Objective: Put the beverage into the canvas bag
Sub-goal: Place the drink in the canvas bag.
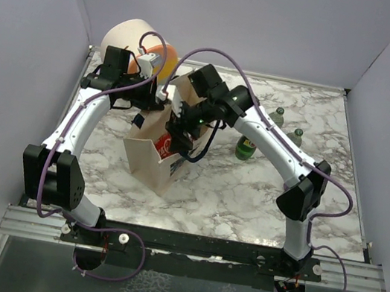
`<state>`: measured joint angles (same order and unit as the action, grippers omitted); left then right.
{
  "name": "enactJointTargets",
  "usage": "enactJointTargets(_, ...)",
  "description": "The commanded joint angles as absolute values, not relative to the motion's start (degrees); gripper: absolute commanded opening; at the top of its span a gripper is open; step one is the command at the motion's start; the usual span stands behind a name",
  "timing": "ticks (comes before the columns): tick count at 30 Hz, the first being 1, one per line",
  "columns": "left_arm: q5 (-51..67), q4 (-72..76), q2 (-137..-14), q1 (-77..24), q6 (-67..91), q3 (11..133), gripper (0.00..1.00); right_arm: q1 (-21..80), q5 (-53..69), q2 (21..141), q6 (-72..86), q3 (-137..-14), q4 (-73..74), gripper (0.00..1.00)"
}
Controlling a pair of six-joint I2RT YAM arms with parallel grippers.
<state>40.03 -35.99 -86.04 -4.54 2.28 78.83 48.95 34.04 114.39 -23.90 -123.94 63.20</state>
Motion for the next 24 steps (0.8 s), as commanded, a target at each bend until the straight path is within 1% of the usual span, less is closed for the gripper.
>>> enactJointTargets(1, 38.59, -34.55, -85.08, -4.57, 2.75, 78.19, 0.00, 52.89, 38.05, 111.06, -28.85, -119.78, 61.49, 0.01)
enactJointTargets(10, 40.13, -33.82, -84.58, -4.57, 1.02, 77.85, 0.00, 53.44, 34.13, 108.97, -27.20, -115.65, 60.15, 0.01)
enactJointTargets(15, 41.42, -32.59, -83.98, -4.57, 0.78, 78.05, 0.07, 53.14, 31.09, 108.31, -24.90, -116.27, 57.86, 0.01)
enactJointTargets(17, 41.73, -32.65, -83.94, -4.57, 0.37, 78.60, 0.11, 52.39, 30.15, 108.65, -23.81, -117.54, 56.98, 0.01)
enactJointTargets(19, 42.11, -33.00, -84.14, -4.49, -0.31, 79.84, 0.17, 50.84, 30.06, 109.42, -22.22, -119.26, 56.44, 0.01)
enactJointTargets(24, 42.96, -33.78, -84.09, -4.31, -2.29, 83.68, 0.41, 47.14, 30.66, 110.82, -20.02, -122.32, 55.05, 0.01)
